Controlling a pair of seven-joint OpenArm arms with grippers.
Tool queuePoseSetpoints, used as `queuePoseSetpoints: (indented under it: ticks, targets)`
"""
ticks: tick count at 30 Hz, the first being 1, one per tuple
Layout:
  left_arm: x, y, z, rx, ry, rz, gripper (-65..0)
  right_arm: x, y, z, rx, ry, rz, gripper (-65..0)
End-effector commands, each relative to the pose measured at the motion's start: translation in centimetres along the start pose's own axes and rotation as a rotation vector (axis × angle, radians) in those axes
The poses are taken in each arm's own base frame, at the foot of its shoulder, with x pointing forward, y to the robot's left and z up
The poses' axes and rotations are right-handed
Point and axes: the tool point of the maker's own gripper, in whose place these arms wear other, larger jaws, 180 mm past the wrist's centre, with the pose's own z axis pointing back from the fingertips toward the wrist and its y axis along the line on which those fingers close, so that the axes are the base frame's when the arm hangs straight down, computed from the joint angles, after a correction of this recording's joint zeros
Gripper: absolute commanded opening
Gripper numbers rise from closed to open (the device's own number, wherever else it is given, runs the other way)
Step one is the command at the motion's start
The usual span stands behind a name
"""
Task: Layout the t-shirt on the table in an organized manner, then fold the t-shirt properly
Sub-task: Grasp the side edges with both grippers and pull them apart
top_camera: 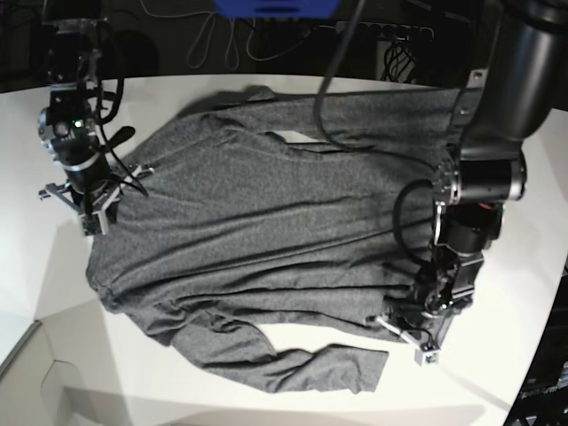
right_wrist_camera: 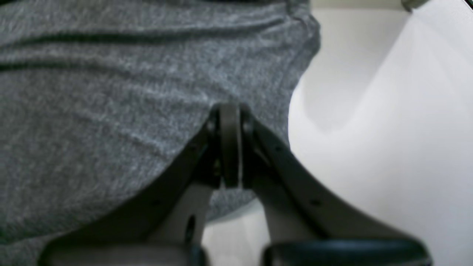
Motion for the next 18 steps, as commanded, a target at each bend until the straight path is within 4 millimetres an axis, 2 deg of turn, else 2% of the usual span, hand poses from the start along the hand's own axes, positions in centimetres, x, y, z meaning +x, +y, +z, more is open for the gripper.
queuePoseSetpoints:
  ticks: [1, 4, 6, 8, 10, 12, 15, 18]
  targets:
    - [1.9, -0.4, 0.1, -0.009, -0.042, -0.021, -64.9, 1.3, -0.6, 0.2, -0.018, -0.043, -0.007, -65.0]
    - [-0.2, 0.2, 0.1, 0.002, -0.002, -0.06, -64.9, 0.6, -0.6, 0.4, -0.024, -0.031, -0.025, -65.0]
    - [-2.3, 0.8, 0.1, 0.01, 0.033, -0.084, -64.9, 0.1, -0.5, 0.5, -0.022, -0.019, -0.022, -65.0]
    - [-3.5, 2.6, 0.5, 0.037, 0.048, -0.095, -64.9, -0.2, -0.7, 0.6, -0.025, -0.012, -0.022, -65.0]
    - [-3.2, 3.7, 0.8, 0.054, 0.017, -0.1, -64.9, -0.6, -0.6, 0.7, -0.023, -0.002, -0.019, -65.0]
    - [-3.5, 5.8, 1.4, 0.085, 0.002, -0.099, -64.9, -1.0, -0.6, 0.8, -0.021, 0.005, -0.016, -65.0]
    - [-2.7, 8.1, 2.2, 0.122, -0.027, -0.097, -64.9, -1.0, -0.6, 0.8, -0.022, 0.007, -0.014, -65.0]
    - [-2.0, 8.8, 2.5, 0.132, -0.041, -0.098, -64.9, -1.0, -0.6, 0.8, -0.022, 0.007, -0.014, -65.0]
